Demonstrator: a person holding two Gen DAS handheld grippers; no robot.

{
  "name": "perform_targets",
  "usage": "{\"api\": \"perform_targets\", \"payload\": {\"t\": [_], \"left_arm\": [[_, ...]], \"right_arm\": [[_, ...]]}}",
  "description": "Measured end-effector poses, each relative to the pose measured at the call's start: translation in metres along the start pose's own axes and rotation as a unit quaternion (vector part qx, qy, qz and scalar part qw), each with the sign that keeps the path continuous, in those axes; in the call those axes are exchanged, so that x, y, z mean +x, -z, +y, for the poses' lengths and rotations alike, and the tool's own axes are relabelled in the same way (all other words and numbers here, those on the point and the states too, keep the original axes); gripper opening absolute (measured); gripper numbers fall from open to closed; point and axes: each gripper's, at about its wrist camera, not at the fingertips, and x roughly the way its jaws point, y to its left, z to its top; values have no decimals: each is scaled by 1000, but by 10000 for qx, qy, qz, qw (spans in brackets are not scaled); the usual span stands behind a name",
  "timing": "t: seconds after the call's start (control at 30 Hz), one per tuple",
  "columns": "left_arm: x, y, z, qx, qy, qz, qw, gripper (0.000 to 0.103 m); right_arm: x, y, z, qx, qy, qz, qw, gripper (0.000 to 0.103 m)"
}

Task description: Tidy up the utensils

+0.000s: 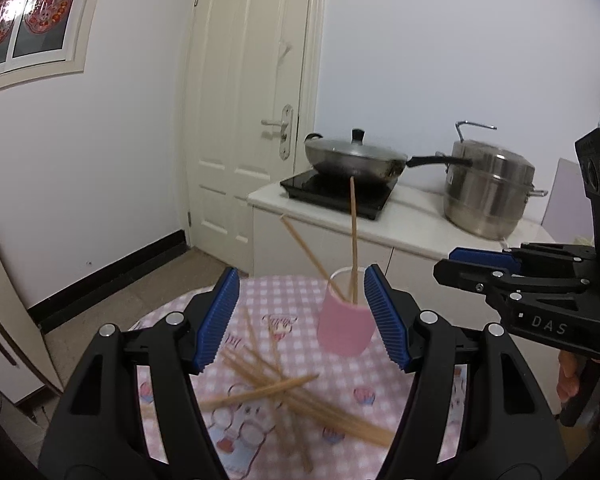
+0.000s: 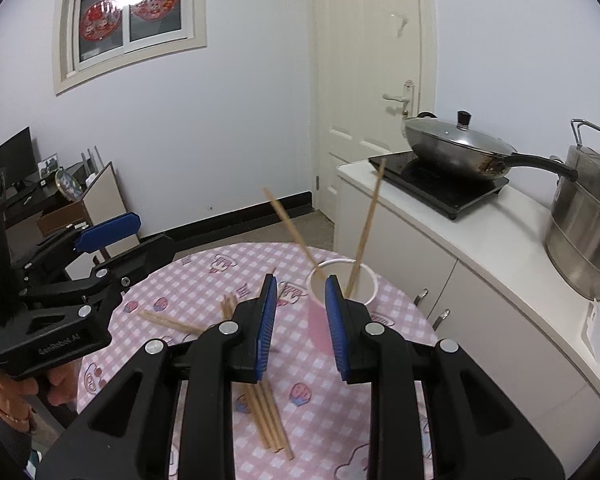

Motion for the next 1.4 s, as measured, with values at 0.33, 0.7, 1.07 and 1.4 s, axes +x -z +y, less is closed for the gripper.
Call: {"api": "perform_targets", "payload": {"t": [0.33, 0.7, 1.07, 1.4], "left_arm": [[-2, 34, 27, 420, 57, 826, 9957, 65], [52, 95, 59, 587, 266, 1839, 9808, 46], [115, 119, 77, 696, 160, 2337, 9697, 42], [138, 119, 70, 1138, 222, 2462, 9623, 42]], "right_arm": [[25, 25, 29, -120, -219, 370, 9990, 23], [69, 62, 39, -53, -369, 949, 9948, 23], [110, 86, 23, 117, -419, 1321, 9903, 23], [127, 90, 12, 214, -477, 1416, 9885, 23]]}}
